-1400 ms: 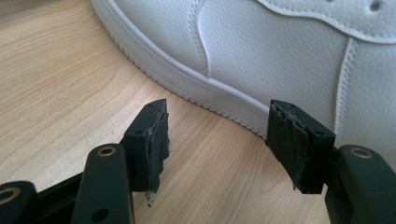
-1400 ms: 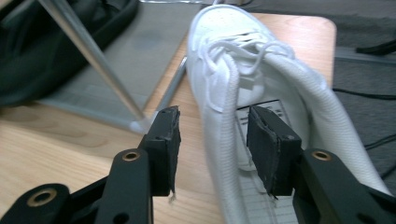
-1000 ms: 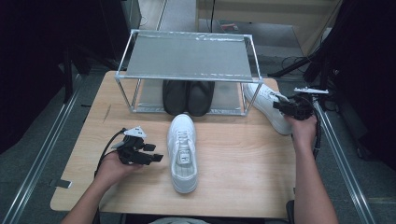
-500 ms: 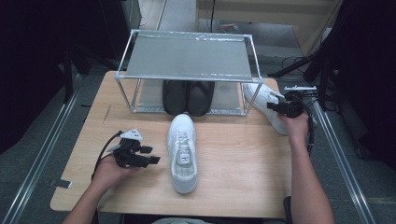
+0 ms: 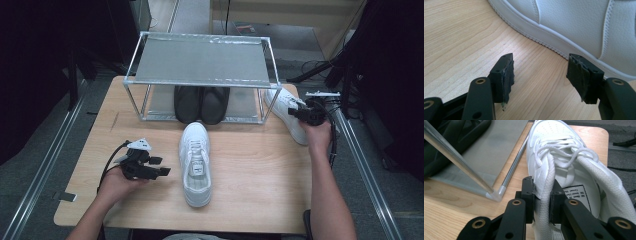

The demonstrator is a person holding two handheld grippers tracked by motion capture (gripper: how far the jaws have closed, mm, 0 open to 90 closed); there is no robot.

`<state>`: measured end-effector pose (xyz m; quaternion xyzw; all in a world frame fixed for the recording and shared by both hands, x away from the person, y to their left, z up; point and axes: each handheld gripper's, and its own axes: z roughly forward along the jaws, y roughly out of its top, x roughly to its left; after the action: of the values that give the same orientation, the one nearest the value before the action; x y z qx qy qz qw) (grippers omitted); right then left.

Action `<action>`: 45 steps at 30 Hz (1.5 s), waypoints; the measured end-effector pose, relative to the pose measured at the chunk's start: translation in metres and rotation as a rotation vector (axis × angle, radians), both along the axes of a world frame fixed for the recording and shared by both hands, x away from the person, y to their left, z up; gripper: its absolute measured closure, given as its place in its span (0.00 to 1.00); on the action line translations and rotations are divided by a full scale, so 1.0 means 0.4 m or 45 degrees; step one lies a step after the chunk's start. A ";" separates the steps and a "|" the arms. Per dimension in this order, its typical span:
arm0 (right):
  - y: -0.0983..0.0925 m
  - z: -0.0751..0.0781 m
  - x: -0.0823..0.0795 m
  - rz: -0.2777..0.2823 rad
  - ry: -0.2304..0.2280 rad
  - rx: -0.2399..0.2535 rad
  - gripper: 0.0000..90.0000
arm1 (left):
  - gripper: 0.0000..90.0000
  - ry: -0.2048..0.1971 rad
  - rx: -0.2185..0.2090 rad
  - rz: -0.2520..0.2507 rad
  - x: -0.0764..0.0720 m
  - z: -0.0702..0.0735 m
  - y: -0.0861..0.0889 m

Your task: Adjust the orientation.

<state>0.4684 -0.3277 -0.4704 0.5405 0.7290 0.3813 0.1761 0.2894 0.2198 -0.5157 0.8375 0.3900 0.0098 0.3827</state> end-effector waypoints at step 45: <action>-0.031 0.090 -0.224 -0.069 -0.077 0.010 0.90 | 0.43 -0.031 -0.038 -0.042 0.041 0.020 -0.010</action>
<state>0.3789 -0.3401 -0.4345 0.5490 0.7068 0.3956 0.2063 0.3057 0.2158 -0.5076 0.8378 0.3716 0.0079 0.3999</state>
